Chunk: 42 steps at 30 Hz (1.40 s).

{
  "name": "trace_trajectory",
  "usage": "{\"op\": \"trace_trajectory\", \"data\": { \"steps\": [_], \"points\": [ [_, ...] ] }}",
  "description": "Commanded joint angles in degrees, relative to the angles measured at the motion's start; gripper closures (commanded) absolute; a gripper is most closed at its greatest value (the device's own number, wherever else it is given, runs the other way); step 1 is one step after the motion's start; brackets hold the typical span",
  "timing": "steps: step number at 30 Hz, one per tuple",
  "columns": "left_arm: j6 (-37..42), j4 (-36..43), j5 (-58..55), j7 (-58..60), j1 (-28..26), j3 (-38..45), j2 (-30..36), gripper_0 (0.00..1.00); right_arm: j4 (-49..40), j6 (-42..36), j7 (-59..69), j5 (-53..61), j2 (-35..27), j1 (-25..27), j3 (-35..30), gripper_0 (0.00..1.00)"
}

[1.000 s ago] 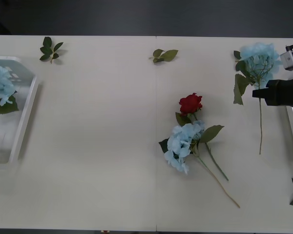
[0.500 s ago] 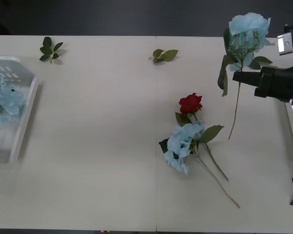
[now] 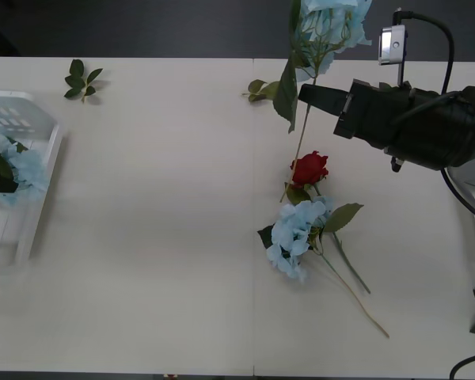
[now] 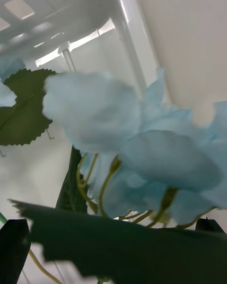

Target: Put the red flowers into the right box and the blue flowers into the left box

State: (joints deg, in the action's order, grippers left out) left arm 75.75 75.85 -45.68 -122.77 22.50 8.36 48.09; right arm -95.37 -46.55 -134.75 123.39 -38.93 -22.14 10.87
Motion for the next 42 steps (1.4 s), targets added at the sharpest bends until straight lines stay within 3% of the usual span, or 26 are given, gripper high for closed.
{"op": "trace_trajectory", "data": {
  "steps": [1,10,20,33,42],
  "points": [
    [1.33,1.93,-3.10,-5.64,0.53,3.42,1.92,0.00,-2.28,-0.04,-1.92,-1.49,3.33,-2.29,1.17,1.00],
    [13.02,1.93,-17.16,-13.03,2.73,6.93,1.92,0.00,-2.36,7.70,-2.89,-2.01,10.98,-5.28,8.64,1.00],
    [23.48,1.93,-29.37,-20.58,5.80,11.24,1.92,0.00,-2.28,14.55,-3.50,-2.10,14.14,-6.42,13.57,1.00],
    [24.53,1.85,-47.30,-24.36,8.09,9.13,0.96,0.00,-2.28,15.08,-3.68,-2.19,16.16,-6.33,13.74,1.00],
    [21.63,1.85,-55.74,-23.92,9.76,2.71,-5.37,0.00,-2.28,15.34,-3.68,-2.19,16.69,-6.42,13.74,1.00]
  ]
}}
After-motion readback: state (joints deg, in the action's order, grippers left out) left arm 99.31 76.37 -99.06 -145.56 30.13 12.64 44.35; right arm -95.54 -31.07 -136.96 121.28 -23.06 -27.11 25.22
